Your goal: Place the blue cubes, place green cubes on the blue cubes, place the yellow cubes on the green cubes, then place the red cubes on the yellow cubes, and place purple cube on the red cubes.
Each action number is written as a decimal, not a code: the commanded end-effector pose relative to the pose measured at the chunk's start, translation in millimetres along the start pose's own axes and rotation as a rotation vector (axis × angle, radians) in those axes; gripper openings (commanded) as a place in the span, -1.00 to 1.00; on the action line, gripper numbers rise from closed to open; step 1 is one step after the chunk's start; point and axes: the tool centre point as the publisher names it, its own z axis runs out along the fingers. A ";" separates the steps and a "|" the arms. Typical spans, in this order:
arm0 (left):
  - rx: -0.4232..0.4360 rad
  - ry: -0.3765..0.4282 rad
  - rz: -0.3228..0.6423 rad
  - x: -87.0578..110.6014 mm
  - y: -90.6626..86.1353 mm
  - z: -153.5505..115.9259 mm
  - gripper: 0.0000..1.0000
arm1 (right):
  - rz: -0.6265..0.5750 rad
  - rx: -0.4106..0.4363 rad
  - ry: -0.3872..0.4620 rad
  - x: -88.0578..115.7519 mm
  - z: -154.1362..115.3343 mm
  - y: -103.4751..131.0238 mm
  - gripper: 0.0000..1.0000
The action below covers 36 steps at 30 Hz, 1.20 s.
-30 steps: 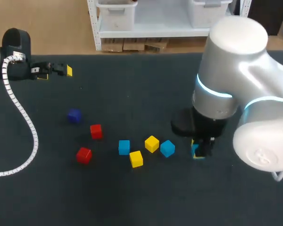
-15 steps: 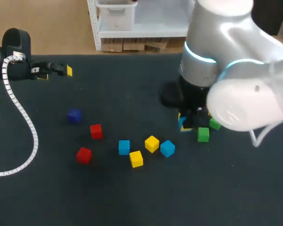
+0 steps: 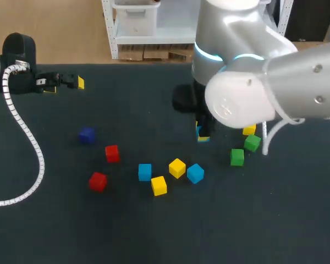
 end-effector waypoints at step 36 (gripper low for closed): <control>0.011 -0.007 0.002 1.8 2.3 -0.5 1.00 | 0.284 -0.044 -0.086 -0.1 -31.5 -12.6 1.00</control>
